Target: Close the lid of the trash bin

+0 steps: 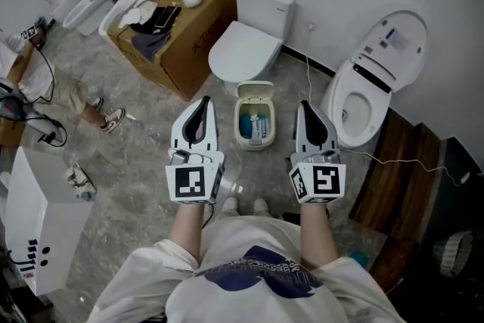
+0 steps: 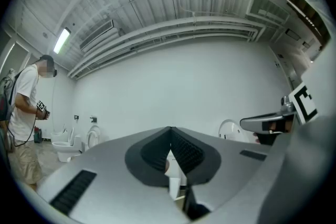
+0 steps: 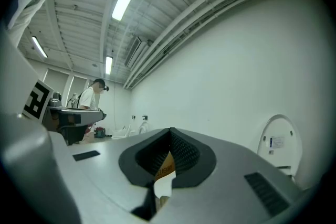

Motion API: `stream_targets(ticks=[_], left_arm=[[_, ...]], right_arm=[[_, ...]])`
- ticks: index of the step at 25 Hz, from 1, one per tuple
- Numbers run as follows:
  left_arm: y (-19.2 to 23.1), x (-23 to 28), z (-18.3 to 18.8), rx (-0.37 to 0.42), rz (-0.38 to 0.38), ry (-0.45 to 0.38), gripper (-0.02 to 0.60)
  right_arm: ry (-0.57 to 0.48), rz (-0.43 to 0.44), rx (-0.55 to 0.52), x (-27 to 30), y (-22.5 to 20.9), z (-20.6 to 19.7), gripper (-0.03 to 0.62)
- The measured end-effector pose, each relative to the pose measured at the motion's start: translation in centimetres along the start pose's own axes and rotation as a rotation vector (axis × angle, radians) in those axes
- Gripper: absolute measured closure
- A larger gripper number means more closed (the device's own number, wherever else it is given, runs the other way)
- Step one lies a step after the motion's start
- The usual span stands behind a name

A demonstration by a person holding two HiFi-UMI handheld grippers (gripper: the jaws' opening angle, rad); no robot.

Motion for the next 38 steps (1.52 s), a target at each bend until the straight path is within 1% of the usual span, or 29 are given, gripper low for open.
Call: stream_targets(ticks=[4, 5, 6, 7, 8, 9, 10, 13, 16, 21, 27, 31, 38], left_arm=[[0.5, -0.1, 0.1, -0.011, 0.01, 0.026, 0.581], [0.8, -0.2, 0.2, -0.015, 0.022, 0.025, 0.581], [1.0, -0.2, 0.2, -0.024, 0.034, 0.022, 0.563], [1.3, -0.1, 0.2, -0.041, 0.043, 0.02, 0.505], [1.4, 0.0, 0.1, -0.062, 0.051, 0.02, 0.467], [1.4, 0.1, 0.1, -0.079, 0.059, 0.022, 0.432], [1.3, 0.2, 0.0, -0.089, 0.068, 0.025, 0.398], [0.5, 0.6, -0.2, -0.075, 0.084, 0.036, 0.325], [-0.2, 1.0, -0.3, -0.068, 0.098, 0.046, 0.294], [0.4, 1.2, -0.6, -0.063, 0.128, 0.081, 0.285], [3.6, 3.0, -1.4, -0.062, 0.135, 0.09, 0.285], [6.4, 6.2, -2.3, -0.07, 0.081, 0.096, 0.285], [11.0, 12.3, -3.4, -0.09, -0.034, 0.095, 0.285]], right_arm=[[-0.011, -0.01, 0.072, -1.3, -2.4, -0.2, 0.598], [-0.013, -0.012, 0.085, -1.6, -3.1, -0.3, 0.559], [-0.014, -0.012, 0.098, -1.8, -3.8, -0.3, 0.548], [-0.012, -0.007, 0.111, -1.9, -4.4, -0.3, 0.529], [-0.01, 0.001, 0.124, -1.9, -5.0, -0.4, 0.476], [-0.005, 0.009, 0.134, -1.9, -5.5, -0.5, 0.393], [0.0, 0.018, 0.139, -1.8, -6.0, -0.5, 0.362], [0.009, 0.042, 0.142, -1.8, -6.9, -0.8, 0.3], [0.012, 0.06, 0.174, -1.7, -7.8, -1.5, 0.253], [0.037, 0.067, 0.218, -0.7, -7.8, -3.1, 0.246], [0.045, 0.057, 0.22, 2.3, -6.1, -4.1, 0.246], [0.063, 0.0, 0.219, 5.3, -5.3, -5.2, 0.246], [0.081, -0.092, 0.189, 10.2, -3.7, -5.4, 0.244]])
Point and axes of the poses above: the fingertips, and each gripper's own axes: x forward along the fingers, y to its left, z out of its top, the point moved 5 cm from there along -x, backward along the fingers, and after that the axes turned 6 degrees about -x, right-handed, at the moved point
